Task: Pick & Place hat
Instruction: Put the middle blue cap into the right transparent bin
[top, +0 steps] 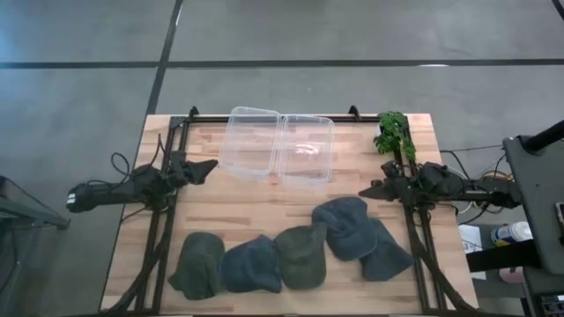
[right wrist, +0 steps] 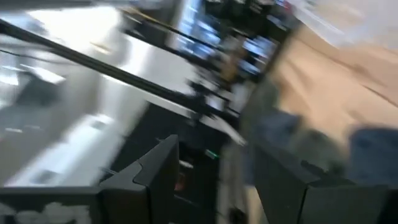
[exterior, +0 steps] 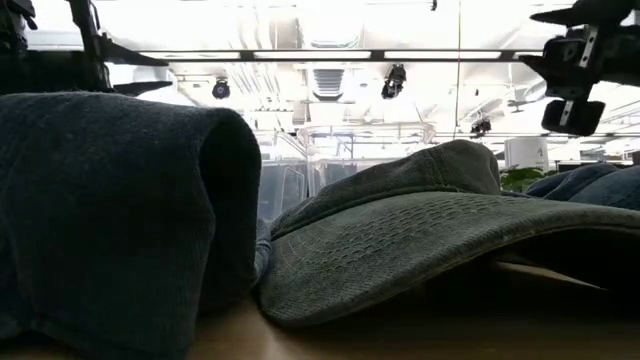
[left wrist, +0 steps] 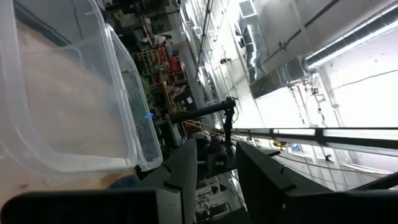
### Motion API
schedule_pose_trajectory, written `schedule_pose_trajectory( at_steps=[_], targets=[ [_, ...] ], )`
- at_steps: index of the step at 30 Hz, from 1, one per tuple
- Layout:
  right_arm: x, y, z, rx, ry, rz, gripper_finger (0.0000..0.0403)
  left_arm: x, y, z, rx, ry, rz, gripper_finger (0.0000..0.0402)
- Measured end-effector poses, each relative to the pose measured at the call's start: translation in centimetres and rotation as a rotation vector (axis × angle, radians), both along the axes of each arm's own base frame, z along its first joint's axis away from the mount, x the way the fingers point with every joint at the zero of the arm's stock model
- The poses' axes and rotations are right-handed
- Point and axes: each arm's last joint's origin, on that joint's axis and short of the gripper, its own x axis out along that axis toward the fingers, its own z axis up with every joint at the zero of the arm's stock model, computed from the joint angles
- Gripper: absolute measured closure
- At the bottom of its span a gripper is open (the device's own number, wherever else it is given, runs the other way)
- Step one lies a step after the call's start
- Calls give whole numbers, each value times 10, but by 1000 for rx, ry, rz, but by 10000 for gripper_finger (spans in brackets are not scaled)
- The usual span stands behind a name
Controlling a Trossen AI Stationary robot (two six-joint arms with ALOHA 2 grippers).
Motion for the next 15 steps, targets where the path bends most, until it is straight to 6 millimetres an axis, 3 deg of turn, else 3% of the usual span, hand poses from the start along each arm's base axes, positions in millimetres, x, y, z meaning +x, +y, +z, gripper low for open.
schedule_pose_trajectory(
  at_steps=[8, 15],
  targets=[
    [5, 11, 36, -191, 553, 137, 247, 0, 1, -3, -5, 30, 38, 296],
    [33, 32, 49, -177, 880, 300, 245, 2, 1, -14, -18, 145, 35, 296]
  ],
)
